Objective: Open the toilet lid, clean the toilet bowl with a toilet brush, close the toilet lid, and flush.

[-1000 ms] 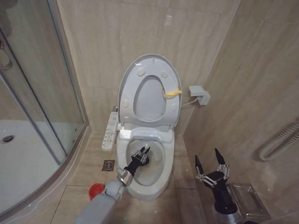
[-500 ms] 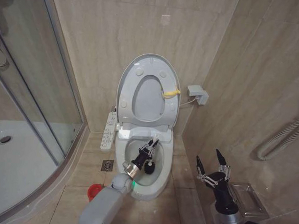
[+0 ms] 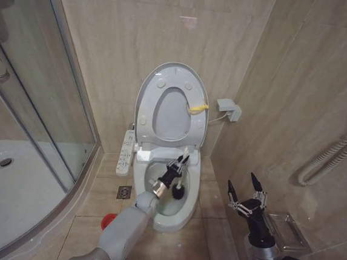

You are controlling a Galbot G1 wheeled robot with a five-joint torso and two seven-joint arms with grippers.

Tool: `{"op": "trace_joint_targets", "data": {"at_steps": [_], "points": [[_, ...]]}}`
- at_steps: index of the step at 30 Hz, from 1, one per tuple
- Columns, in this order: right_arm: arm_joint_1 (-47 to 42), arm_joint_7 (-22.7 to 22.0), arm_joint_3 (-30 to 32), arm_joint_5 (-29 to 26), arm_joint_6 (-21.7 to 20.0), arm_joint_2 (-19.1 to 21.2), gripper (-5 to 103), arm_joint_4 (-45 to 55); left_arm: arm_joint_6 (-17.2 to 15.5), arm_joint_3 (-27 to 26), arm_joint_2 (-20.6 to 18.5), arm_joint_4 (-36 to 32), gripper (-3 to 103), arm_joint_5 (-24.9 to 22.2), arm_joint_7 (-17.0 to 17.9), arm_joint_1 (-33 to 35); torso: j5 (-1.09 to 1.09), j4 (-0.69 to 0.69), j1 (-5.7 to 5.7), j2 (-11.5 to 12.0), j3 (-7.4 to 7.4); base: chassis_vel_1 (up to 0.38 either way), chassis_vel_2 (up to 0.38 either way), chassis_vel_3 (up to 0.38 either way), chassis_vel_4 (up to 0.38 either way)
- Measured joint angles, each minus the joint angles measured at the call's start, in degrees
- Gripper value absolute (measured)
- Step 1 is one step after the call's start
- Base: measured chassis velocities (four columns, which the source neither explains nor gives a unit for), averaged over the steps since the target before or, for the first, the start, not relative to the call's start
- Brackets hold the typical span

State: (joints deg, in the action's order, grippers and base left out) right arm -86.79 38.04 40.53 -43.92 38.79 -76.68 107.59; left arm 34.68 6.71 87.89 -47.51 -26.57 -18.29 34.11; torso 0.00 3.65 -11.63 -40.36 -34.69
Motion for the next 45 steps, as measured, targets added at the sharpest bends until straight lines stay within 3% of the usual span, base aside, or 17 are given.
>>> {"op": "trace_joint_targets", "data": {"at_steps": [3, 9, 17, 23, 28, 31, 39, 41, 45], "points": [[0.0, 0.0, 0.0, 0.0, 0.0, 0.1, 100, 0.0, -1.2, 0.8, -1.0, -0.7, 19, 1.0, 3.0, 0.3, 0.0, 0.0, 0.0, 0.0, 0.01, 0.0, 0.0, 0.0, 0.0], [0.3, 0.0, 0.4, -0.3, 0.0, 0.5, 100, -0.5, -6.7, 6.6, -4.2, -12.4, 19, -1.5, 11.3, 0.8, -0.01, 0.06, 0.0, 0.0, 0.01, 0.0, 0.0, 0.0, 0.0], [0.4, 0.6, 0.3, -0.5, 0.2, 0.4, 100, -1.6, -11.6, 12.0, -6.2, -9.9, 19, -0.1, 15.5, -0.2, 0.0, 0.02, 0.01, 0.0, 0.01, 0.0, 0.0, 0.0, 0.0], [1.1, 0.9, 0.4, -1.3, 0.3, 0.9, 100, -2.4, -11.6, 16.1, -8.6, -13.8, 19, -1.3, 14.2, -2.9, 0.0, 0.04, 0.0, 0.0, 0.0, 0.0, 0.0, 0.0, 0.0], [1.3, 1.2, 0.3, -1.7, 0.4, 1.0, 100, -2.8, -9.8, 17.2, -9.2, -10.7, 19, -2.0, 11.7, -4.5, 0.0, 0.04, 0.0, 0.0, 0.0, 0.0, 0.0, 0.0, 0.0], [1.3, 1.6, 0.1, -2.1, 0.6, 1.2, 100, -3.1, -9.1, 19.1, -9.8, -9.1, 19, -5.0, 11.0, -5.6, 0.01, -0.02, 0.0, 0.0, 0.0, 0.0, 0.0, 0.0, 0.0], [1.2, 1.7, 0.0, -2.3, 0.6, 1.6, 100, -3.1, -5.5, 18.7, -5.8, -7.8, 19, -6.8, 7.3, -9.3, 0.0, 0.07, 0.0, 0.0, 0.0, 0.0, 0.0, 0.0, 0.0], [1.1, 1.7, 0.0, -2.3, 0.6, 1.6, 100, -3.1, -5.0, 18.8, -5.3, -4.8, 19, -6.4, 5.9, -9.4, 0.0, 0.04, 0.0, 0.0, 0.0, 0.0, 0.0, 0.0, 0.0], [1.1, 1.8, 0.0, -2.3, 0.6, 1.6, 100, -3.1, -6.2, 20.3, -6.3, -3.4, 19, -6.9, 6.7, -9.1, 0.0, -0.01, 0.0, 0.0, 0.0, 0.0, 0.0, 0.0, 0.0]]}}
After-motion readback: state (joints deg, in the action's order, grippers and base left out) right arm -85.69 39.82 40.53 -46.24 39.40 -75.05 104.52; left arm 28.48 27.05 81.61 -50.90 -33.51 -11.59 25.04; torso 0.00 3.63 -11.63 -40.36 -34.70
